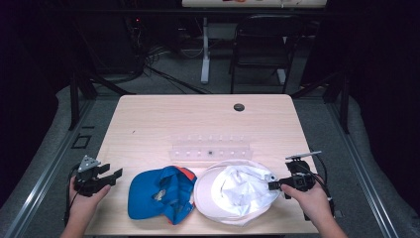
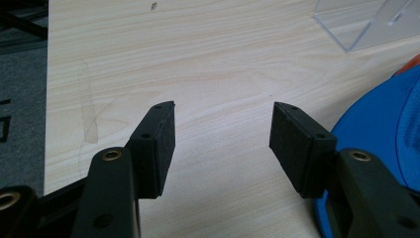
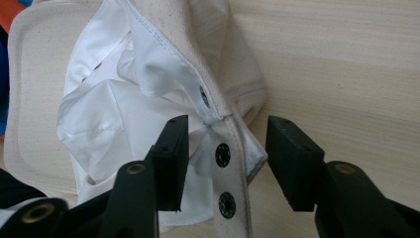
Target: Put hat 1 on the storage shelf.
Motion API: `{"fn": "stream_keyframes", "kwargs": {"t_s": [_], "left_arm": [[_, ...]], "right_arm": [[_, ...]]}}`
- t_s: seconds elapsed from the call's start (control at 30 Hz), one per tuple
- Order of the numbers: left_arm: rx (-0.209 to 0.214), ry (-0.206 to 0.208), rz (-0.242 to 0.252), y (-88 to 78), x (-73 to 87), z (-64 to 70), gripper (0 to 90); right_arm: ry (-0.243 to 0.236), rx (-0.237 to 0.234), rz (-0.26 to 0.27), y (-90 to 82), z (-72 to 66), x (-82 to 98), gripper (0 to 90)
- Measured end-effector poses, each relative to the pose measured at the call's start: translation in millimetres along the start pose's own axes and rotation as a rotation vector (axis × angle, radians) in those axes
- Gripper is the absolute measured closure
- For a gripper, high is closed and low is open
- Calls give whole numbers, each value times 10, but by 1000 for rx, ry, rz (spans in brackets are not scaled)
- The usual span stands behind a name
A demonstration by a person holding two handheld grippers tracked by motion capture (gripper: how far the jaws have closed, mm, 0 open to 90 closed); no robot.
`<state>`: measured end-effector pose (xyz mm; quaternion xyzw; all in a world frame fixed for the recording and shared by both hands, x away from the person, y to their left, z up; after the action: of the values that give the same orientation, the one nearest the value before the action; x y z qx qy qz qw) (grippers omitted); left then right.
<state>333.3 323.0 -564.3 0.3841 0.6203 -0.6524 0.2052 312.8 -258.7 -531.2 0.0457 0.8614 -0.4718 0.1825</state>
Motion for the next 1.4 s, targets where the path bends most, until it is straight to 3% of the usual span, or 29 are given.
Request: {"fn": "stream_keyframes", "kwargs": {"t_s": [0.17, 0.27, 0.33, 0.37, 0.6, 0.67, 0.7, 0.8, 0.87, 1.0, 1.1, 1.2, 1.23, 1.4], "left_arm": [[-1, 2, -2, 5, 2, 1, 437], [0, 3, -3, 7, 3, 3, 437], [0, 3, -3, 10, 4, 2, 437], [0, 3, -3, 11, 4, 1, 437], [-1, -2, 2, 15, 7, -1, 436], [-1, 3, 1, 16, 7, -3, 436], [-2, 2, -2, 16, 8, 0, 436], [-1, 5, -7, 16, 8, 0, 437], [-1, 3, -6, 19, 7, 0, 437], [-3, 3, -5, 21, 8, -3, 437], [-1, 0, -1, 22, 9, -6, 437], [-1, 2, -2, 23, 11, -12, 437], [0, 1, -1, 24, 12, -15, 437], [1, -7, -2, 22, 17, -27, 437]], "right_arm": [[-20, 18, -4, 10, -53, 8, 698], [-39, 35, 2, -7, -82, 7, 722], [-83, 66, 0, -39, -138, -6, 737], [-81, 55, 6, -35, -162, -14, 739], [-124, 106, -44, -34, -244, -68, 723], [-122, 123, -73, -30, -265, -94, 743], [-95, 105, -108, -25, -284, -123, 780], [-63, 113, -131, -30, -305, -160, 791], [1, 121, -171, -49, -340, -222, 801], [34, 147, -213, -64, -424, -308, 808], [33, 176, -255, -75, -515, -376, 810], [10, 201, -250, -69, -583, -419, 810], [-23, 213, -280, -111, -663, -483, 812], [-39, 233, -279, -152, -814, -572, 814]]}}
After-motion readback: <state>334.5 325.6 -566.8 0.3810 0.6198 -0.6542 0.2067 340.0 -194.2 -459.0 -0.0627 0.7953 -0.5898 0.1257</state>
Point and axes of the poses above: each handheld gripper's, and its own axes: y roughly forward along the jaws, x roughly out of its underside, z roughly to its right, the point moved 3 cm from there along y, roughly forward along the jaws, and after that the axes turned 10 degrees about -x, right-handed, at the moved point
